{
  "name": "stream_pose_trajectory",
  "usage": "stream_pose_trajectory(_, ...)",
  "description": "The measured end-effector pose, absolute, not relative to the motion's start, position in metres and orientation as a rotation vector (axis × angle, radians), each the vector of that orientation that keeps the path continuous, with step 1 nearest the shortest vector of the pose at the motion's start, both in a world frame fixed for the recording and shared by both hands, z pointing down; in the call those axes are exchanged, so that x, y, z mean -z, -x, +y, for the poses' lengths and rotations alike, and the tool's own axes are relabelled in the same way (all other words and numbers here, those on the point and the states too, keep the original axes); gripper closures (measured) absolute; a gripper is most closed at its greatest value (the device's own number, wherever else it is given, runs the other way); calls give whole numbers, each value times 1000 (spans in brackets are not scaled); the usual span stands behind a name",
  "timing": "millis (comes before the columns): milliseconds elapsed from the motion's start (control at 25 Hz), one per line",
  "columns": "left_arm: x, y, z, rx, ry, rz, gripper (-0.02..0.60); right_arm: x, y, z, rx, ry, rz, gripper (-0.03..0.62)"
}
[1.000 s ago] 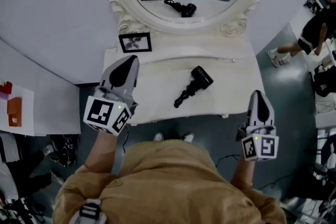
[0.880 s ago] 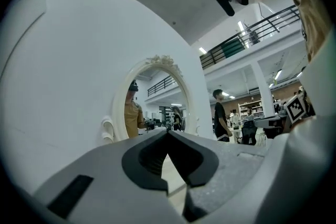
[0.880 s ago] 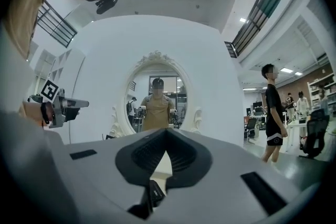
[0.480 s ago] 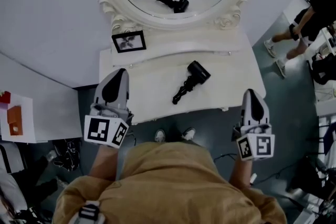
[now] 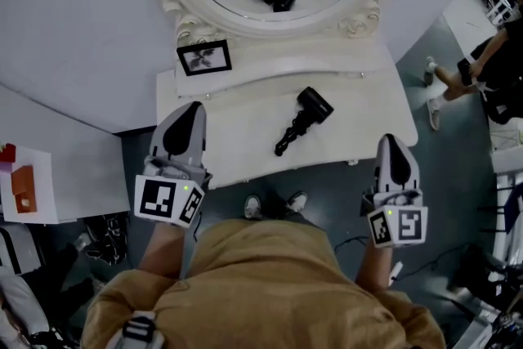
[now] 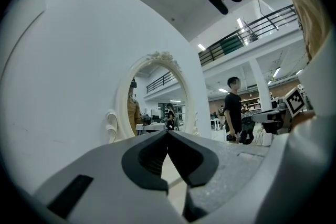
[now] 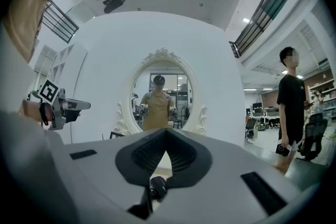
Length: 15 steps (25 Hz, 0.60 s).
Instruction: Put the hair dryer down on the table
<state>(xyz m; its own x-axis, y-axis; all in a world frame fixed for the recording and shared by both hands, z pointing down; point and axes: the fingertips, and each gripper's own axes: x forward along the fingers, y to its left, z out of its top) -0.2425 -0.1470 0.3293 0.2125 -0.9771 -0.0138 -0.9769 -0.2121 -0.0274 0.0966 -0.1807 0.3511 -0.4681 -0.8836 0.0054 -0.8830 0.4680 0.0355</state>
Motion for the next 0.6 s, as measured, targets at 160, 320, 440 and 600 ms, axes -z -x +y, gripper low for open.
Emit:
stream_pose_trajectory(160, -332, 241, -149, 14, 2446, 1933, 577, -353, -94, -175, 57, -1609, -2662, 592)
stream_pose_trajectory(320, -330, 237, -153, 6, 2449, 1922, 577, -352, -98, -176, 83, -1621, -2641, 592)
stream_pose_trajectory(440, -329, 235, -155, 1, 2449, 1920, 578, -352, -100, -178, 83, -1629, -2636, 592)
stream_pose_trajectory(600, -328, 234, -158, -5, 2445, 1930, 577, -350, -101, -184, 91, -1625, -2643, 592)
